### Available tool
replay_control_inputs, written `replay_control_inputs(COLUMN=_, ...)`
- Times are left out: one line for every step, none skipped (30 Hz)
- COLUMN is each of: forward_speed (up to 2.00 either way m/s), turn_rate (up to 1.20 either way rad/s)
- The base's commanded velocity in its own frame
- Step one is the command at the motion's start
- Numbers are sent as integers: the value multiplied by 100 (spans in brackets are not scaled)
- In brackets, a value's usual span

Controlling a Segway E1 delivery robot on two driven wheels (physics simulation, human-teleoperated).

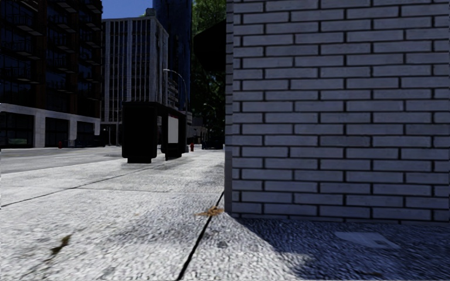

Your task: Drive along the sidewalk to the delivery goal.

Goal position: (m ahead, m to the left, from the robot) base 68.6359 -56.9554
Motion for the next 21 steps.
replay_control_inputs(forward_speed=141, turn_rate=43)
replay_control_inputs(forward_speed=141, turn_rate=43)
replay_control_inputs(forward_speed=141, turn_rate=47)
replay_control_inputs(forward_speed=141, turn_rate=49)
replay_control_inputs(forward_speed=141, turn_rate=50)
replay_control_inputs(forward_speed=141, turn_rate=50)
replay_control_inputs(forward_speed=141, turn_rate=51)
replay_control_inputs(forward_speed=141, turn_rate=51)
replay_control_inputs(forward_speed=141, turn_rate=51)
replay_control_inputs(forward_speed=141, turn_rate=51)
replay_control_inputs(forward_speed=141, turn_rate=51)
replay_control_inputs(forward_speed=141, turn_rate=51)
replay_control_inputs(forward_speed=141, turn_rate=51)
replay_control_inputs(forward_speed=141, turn_rate=51)
replay_control_inputs(forward_speed=141, turn_rate=53)
replay_control_inputs(forward_speed=141, turn_rate=56)
replay_control_inputs(forward_speed=141, turn_rate=58)
replay_control_inputs(forward_speed=141, turn_rate=58)
replay_control_inputs(forward_speed=141, turn_rate=60)
replay_control_inputs(forward_speed=141, turn_rate=60)
replay_control_inputs(forward_speed=141, turn_rate=60)
